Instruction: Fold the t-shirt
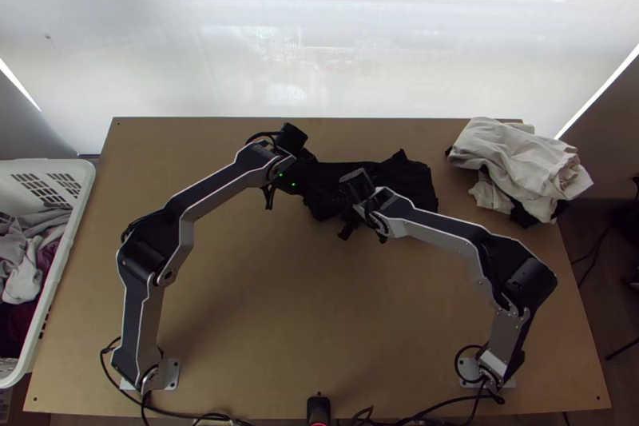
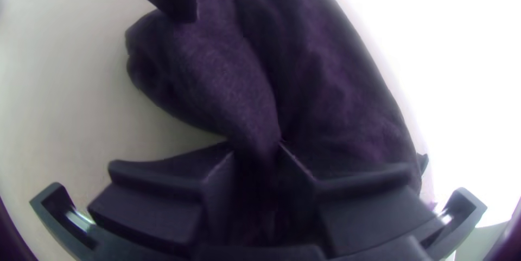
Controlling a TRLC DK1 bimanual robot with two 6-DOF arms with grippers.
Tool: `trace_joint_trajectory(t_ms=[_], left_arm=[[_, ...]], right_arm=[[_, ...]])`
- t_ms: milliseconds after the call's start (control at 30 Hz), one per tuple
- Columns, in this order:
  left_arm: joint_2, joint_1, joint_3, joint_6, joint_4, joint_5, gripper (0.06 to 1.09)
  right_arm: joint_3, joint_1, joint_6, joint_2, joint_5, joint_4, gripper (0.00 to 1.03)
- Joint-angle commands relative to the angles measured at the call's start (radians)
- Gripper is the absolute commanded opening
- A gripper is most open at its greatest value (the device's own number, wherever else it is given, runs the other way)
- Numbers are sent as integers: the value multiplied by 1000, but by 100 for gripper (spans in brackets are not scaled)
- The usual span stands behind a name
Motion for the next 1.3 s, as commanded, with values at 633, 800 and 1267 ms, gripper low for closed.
trace_joint_trajectory(t_ms=[633,800,1267], left_arm=[[-464,294,-212,-21,-49,-1,103],[-553,337,-307,-30,-48,-1,103],[-706,426,-529,-33,-20,-10,103]], right_arm=[[211,-242,177,-354,-54,-224,3],[232,-337,243,-431,-79,-246,3],[315,-683,342,-596,-218,-310,3]])
